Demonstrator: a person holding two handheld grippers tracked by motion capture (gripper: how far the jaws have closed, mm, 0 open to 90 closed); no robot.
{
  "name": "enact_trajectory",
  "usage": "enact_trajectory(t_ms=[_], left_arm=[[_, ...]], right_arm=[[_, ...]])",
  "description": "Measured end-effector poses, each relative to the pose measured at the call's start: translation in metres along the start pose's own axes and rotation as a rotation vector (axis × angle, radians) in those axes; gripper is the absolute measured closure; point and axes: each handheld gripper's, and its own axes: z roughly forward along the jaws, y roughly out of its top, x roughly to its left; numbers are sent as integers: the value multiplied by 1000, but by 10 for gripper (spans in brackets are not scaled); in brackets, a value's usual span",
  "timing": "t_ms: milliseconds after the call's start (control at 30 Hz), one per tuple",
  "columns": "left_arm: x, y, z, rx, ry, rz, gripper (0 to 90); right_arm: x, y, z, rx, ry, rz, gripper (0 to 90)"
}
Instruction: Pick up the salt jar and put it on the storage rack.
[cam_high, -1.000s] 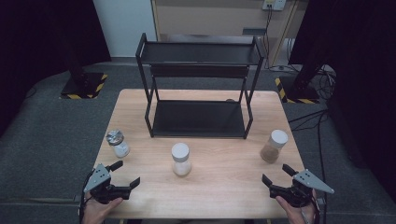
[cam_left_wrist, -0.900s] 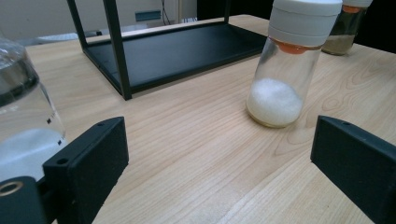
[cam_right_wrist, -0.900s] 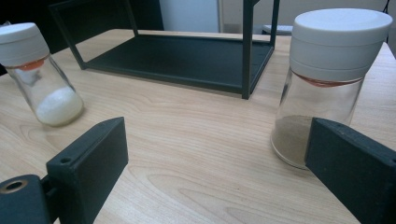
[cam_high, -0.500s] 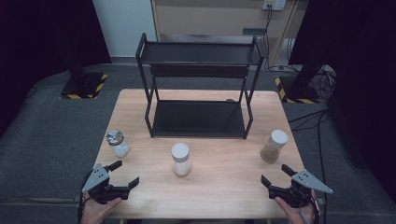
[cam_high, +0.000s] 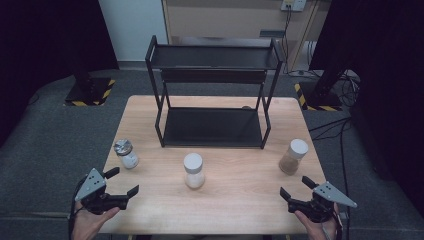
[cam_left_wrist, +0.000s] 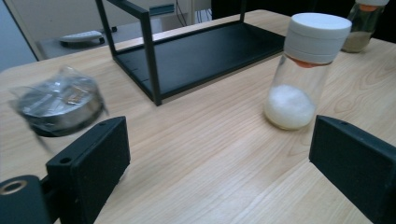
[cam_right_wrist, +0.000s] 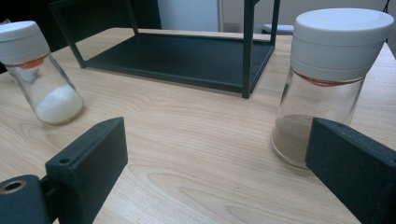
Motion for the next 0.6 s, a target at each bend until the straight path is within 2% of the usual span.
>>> enact_trajectory(t_ms=[100,167,233,300,433,533,600], left_arm=[[7,6,-1,6,9,11,41],[14,9,-1,1,2,-1,41],[18,12,0,7,14,1,41],[27,14,1,-2,3,-26,41],[40,19,7,20,32,-25,41],[53,20,12,34,43,-47,43],[56,22,15,42,60,-37,45]], right_arm=[[0,0,0,0,-2,1,60],[0,0,0,1,-4,3,60],[0,0,0,2,-4,5,60],[0,0,0,2,-5,4,60],[0,0,0,0,-5,3,62],[0,0,0,1,-3,5,63],[0,0,0,0,-4,5,63]])
